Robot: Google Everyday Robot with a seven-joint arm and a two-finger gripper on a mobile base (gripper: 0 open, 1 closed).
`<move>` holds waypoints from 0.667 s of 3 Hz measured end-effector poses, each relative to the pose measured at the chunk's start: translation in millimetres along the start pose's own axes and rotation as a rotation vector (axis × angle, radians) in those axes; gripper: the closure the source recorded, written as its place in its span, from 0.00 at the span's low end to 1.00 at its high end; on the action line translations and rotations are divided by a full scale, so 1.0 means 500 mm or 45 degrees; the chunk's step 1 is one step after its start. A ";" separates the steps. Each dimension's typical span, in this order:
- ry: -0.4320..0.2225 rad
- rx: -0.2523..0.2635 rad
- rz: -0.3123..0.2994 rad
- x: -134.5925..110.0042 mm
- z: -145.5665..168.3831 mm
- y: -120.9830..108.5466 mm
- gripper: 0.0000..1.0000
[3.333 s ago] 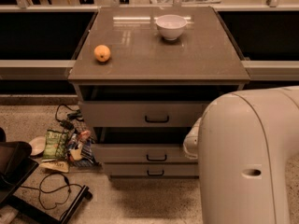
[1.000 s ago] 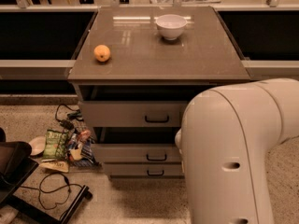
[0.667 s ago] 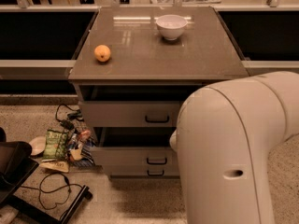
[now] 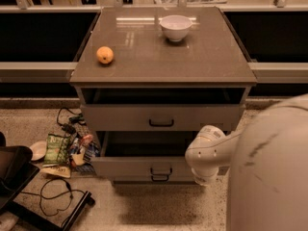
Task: Open middle drawer
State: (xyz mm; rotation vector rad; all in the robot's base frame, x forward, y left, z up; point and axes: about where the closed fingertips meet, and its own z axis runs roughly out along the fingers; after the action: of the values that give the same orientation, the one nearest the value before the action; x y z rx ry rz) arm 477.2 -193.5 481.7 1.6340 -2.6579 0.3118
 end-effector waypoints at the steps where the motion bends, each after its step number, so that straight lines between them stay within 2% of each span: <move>1: 0.000 0.003 0.003 0.001 -0.003 -0.002 0.00; 2: -0.091 0.037 -0.048 -0.013 0.005 -0.031 0.00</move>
Offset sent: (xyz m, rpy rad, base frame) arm 0.0596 -0.0027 -0.0029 0.1720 -0.1768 0.1941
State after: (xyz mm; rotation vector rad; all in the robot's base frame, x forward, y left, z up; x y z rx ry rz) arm 494.4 -194.9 481.0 1.7337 -2.6820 0.2983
